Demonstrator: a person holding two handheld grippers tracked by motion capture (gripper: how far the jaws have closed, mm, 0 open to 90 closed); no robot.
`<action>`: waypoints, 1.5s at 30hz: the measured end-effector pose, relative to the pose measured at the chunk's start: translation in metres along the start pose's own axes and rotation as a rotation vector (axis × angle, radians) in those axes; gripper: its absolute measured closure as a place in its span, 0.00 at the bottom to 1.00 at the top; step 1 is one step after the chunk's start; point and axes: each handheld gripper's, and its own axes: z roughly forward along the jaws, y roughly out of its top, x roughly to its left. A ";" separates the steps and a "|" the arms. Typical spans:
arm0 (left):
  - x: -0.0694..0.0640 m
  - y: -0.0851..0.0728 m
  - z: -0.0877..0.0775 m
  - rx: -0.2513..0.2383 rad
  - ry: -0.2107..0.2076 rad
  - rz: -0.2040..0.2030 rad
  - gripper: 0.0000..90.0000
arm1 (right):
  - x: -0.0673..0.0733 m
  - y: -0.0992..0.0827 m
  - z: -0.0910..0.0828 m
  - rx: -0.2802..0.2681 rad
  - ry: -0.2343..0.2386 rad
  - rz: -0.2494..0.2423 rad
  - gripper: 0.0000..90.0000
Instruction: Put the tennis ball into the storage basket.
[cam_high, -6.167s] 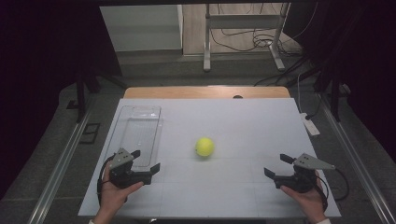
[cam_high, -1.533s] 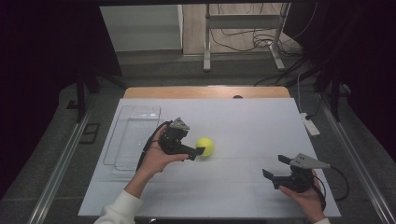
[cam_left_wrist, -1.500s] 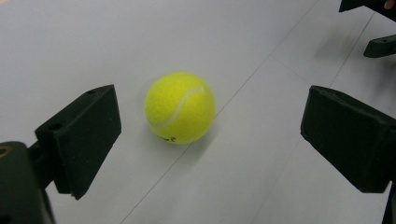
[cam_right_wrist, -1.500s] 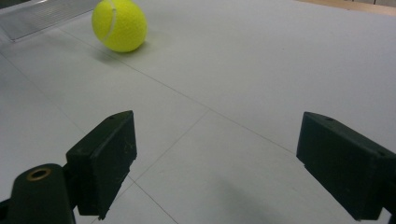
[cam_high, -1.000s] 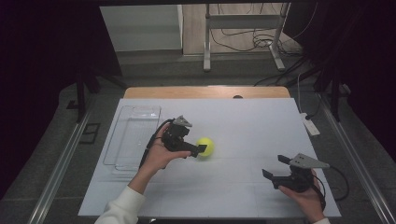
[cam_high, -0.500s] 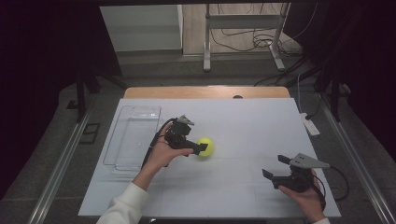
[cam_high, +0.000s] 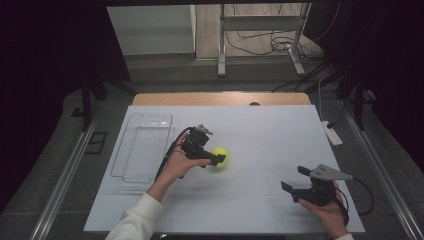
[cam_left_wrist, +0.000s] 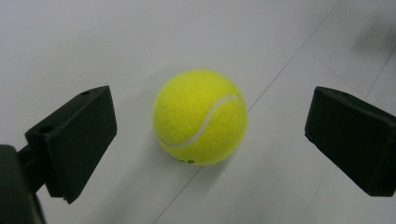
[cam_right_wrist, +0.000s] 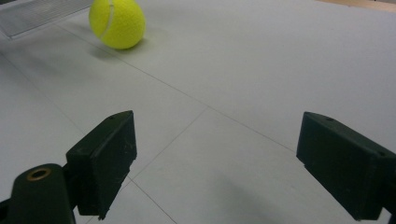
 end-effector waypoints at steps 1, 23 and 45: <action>0.000 0.000 0.001 0.003 0.001 0.001 0.04 | 0.000 0.000 0.000 0.001 0.000 0.000 0.14; 0.008 -0.002 0.023 0.055 -0.004 -0.029 0.03 | 0.000 0.000 0.000 0.004 0.000 0.001 0.14; 0.013 -0.006 0.042 0.085 -0.012 -0.051 0.06 | 0.000 -0.001 0.001 0.009 -0.005 0.003 0.14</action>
